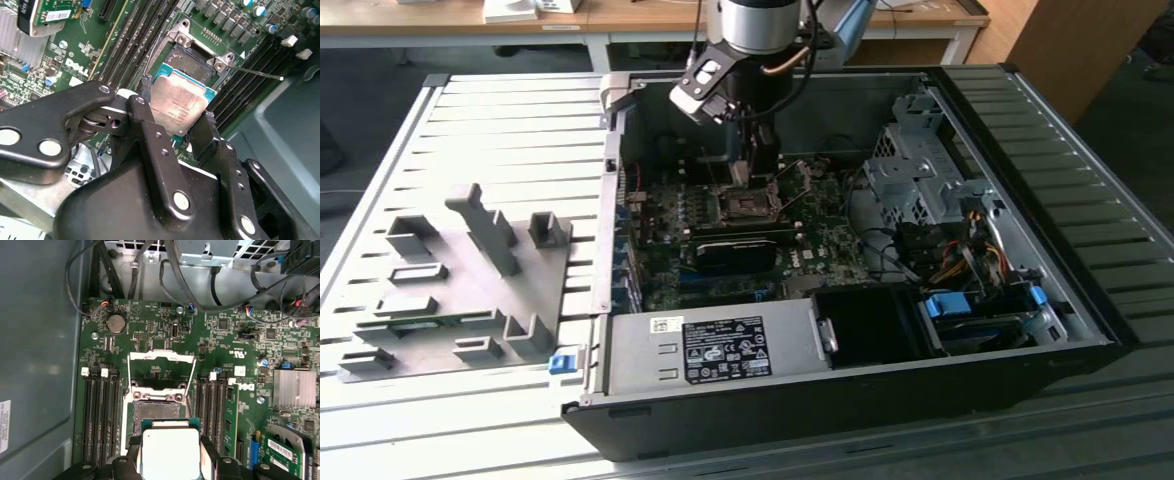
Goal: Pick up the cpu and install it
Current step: 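Place the cpu into insertion slot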
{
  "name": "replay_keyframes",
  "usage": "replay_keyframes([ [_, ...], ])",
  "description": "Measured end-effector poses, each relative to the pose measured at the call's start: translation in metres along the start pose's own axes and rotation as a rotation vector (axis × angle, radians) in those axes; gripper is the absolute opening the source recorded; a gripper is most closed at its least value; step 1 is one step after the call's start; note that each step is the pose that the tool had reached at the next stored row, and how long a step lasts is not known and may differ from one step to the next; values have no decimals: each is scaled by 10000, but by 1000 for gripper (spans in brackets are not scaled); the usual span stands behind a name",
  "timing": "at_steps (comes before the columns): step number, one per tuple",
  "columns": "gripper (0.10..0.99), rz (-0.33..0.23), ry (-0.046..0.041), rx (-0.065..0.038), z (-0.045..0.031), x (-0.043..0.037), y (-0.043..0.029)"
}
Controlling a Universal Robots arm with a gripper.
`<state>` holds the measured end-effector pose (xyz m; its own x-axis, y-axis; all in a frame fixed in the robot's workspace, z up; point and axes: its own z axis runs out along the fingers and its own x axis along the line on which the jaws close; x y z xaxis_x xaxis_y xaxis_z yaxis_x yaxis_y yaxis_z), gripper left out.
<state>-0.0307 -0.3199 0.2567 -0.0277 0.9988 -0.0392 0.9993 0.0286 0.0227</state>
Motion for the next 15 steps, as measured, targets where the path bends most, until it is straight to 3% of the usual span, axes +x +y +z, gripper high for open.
replay_keyframes([
  [15, 545, -1, -1, 0, 75, 9, -1],
])
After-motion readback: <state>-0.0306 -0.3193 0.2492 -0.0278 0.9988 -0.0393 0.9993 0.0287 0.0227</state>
